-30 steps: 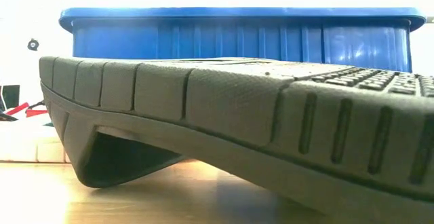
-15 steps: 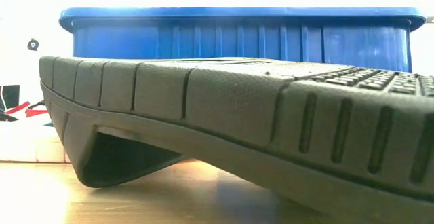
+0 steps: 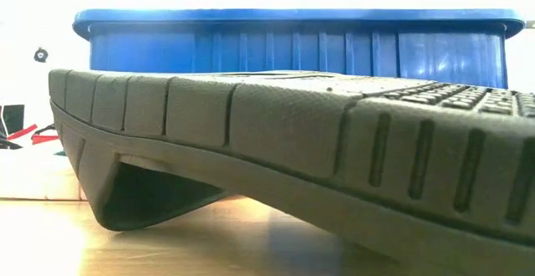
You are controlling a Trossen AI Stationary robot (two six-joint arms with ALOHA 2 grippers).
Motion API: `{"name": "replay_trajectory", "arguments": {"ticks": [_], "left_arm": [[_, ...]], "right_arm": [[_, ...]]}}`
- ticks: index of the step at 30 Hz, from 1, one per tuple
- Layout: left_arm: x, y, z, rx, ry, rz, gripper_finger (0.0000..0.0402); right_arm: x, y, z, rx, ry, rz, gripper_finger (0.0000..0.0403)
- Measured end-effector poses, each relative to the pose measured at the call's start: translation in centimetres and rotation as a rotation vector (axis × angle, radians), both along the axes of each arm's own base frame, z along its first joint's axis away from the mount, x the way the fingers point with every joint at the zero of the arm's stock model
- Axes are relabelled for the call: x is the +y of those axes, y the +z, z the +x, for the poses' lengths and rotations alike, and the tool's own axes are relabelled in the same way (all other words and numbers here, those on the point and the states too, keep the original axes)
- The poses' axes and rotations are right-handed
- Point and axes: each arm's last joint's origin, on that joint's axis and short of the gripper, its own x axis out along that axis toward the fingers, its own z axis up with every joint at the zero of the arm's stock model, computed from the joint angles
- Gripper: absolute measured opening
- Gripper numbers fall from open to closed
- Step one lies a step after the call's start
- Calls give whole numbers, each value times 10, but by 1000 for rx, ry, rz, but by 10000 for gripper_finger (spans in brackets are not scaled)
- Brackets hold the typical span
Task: Pick and place slides into bin
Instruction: Put the black slipper into the blue bin
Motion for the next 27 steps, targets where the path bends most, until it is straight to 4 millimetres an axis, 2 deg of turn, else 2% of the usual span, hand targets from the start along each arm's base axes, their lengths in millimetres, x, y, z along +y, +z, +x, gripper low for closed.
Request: {"name": "replay_trajectory", "arguments": {"ticks": [5, 12, 20, 23, 27], "left_arm": [[-10, -19, 8, 36, -1, 42, 0], [-24, -45, 17, 144, -105, 23, 0], [-25, -51, 23, 155, -146, 45, 1], [-22, -53, 25, 153, -166, 84, 16], [-16, -53, 31, 154, -158, 91, 63]], "right_arm": [[15, -3, 9, -7, -17, -20, 9], [19, -6, 12, 5, -21, -40, 9], [15, -7, 13, -2, -46, -35, 9], [15, -6, 13, -3, -45, -35, 9], [15, -6, 13, -3, -45, -34, 9]]}}
